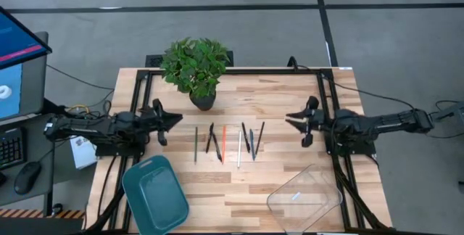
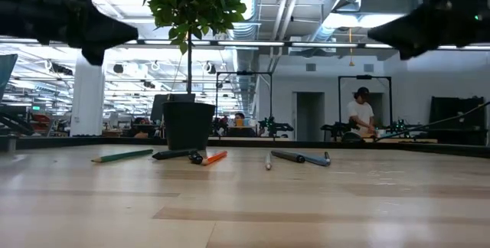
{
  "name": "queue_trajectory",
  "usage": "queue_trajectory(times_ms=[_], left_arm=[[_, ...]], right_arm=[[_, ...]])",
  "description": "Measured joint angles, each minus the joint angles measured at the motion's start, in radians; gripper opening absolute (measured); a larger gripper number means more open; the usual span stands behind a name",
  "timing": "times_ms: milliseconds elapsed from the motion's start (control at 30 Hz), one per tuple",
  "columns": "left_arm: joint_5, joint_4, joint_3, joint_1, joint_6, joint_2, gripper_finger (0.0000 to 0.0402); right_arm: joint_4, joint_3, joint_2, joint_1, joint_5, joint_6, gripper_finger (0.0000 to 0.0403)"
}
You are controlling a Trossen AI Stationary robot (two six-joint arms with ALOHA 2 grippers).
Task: Sort pens & pencils
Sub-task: Put the black pencil into the transparent bin
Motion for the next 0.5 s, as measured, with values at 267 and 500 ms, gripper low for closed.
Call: queue_trajectory(times_ms=[267, 500], left_arm=[[-0.202, 0.022, 0.058, 0.002, 0.07, 0.0, 0.0043], [-0.14, 0.023, 0.129, 0.066, 0.099, 0.044, 0.0043]], right_arm=[[0.009, 0.095, 0.079, -0.118, 0.007, 0.006, 0.0113], [0.042, 0.231, 0.308, -0.201, -0.042, 0.007, 0.0113]])
